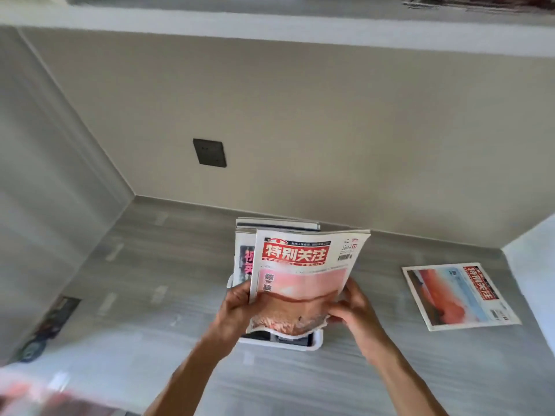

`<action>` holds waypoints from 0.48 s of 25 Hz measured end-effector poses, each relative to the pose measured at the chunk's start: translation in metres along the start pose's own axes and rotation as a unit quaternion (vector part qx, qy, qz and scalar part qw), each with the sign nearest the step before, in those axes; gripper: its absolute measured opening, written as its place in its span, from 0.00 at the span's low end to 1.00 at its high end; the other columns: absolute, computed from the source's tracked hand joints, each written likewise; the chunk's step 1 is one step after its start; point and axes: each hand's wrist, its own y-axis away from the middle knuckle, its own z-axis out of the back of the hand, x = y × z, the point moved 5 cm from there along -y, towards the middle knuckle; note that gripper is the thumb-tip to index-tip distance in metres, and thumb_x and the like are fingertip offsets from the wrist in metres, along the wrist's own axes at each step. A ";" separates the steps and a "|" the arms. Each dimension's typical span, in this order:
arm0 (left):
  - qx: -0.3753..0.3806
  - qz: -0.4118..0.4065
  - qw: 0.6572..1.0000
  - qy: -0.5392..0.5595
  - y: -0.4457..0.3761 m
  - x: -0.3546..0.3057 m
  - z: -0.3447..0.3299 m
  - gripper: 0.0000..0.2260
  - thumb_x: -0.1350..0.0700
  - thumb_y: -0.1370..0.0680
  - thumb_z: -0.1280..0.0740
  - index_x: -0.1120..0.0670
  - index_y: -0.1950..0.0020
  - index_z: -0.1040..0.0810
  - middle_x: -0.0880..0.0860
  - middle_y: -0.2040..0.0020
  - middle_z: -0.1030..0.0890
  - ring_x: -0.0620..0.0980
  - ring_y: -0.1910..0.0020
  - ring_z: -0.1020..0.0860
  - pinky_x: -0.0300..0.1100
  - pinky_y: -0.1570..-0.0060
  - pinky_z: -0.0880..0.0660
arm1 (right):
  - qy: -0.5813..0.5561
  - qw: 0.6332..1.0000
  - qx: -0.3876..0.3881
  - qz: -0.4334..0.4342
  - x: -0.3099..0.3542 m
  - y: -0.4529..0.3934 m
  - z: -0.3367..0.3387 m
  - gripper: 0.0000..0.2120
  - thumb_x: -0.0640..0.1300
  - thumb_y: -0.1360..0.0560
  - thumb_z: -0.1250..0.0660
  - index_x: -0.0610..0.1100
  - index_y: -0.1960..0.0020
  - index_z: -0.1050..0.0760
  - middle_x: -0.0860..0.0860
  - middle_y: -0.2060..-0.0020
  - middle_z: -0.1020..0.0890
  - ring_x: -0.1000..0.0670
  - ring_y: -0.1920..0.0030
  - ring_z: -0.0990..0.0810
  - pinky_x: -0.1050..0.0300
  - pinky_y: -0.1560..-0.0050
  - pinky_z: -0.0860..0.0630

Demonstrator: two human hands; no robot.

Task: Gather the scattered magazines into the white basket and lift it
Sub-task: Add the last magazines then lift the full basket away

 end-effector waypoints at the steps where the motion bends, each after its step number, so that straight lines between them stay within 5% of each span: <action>1: -0.015 0.002 1.000 -0.003 -0.008 -0.005 0.016 0.13 0.70 0.25 0.34 0.58 0.45 0.17 0.57 0.47 0.14 0.56 0.49 0.16 0.44 0.51 0.20 | 0.005 1.000 0.007 0.004 0.009 -0.012 -0.017 0.24 0.34 0.38 0.27 0.53 0.45 0.21 0.51 0.55 0.14 0.51 0.59 0.15 0.55 0.63 0.19; 3: -0.076 0.011 0.996 -0.034 -0.022 -0.010 0.043 0.16 0.73 0.26 0.34 0.53 0.54 0.15 0.50 0.56 0.13 0.54 0.56 0.17 0.44 0.55 0.19 | 0.023 0.999 -0.024 0.007 0.017 -0.029 -0.040 0.14 0.32 0.33 0.27 0.47 0.52 0.18 0.48 0.63 0.14 0.53 0.66 0.17 0.62 0.69 0.22; 6: -0.191 0.040 0.972 -0.127 -0.035 0.003 0.066 0.18 0.72 0.27 0.34 0.48 0.59 0.17 0.42 0.66 0.15 0.52 0.61 0.18 0.40 0.64 0.20 | 0.056 0.996 -0.059 -0.018 -0.003 -0.041 -0.056 0.05 0.37 0.25 0.30 0.43 0.50 0.19 0.49 0.63 0.14 0.55 0.69 0.18 0.66 0.72 0.25; 9: -0.187 0.087 0.951 -0.230 -0.035 0.031 0.066 0.12 0.67 0.26 0.35 0.51 0.51 0.18 0.46 0.59 0.15 0.56 0.59 0.16 0.44 0.67 0.19 | 0.122 0.987 -0.088 -0.059 -0.036 -0.045 -0.058 0.05 0.39 0.22 0.35 0.43 0.53 0.20 0.44 0.60 0.14 0.53 0.70 0.19 0.63 0.72 0.25; 12: -0.314 0.066 0.877 -0.359 -0.019 0.038 0.072 0.12 0.61 0.26 0.32 0.52 0.44 0.25 0.53 0.51 0.20 0.59 0.55 0.20 0.51 0.58 0.22 | 0.210 0.965 -0.150 -0.039 -0.058 -0.032 -0.037 0.03 0.38 0.26 0.33 0.42 0.53 0.21 0.45 0.58 0.15 0.47 0.63 0.18 0.54 0.62 0.24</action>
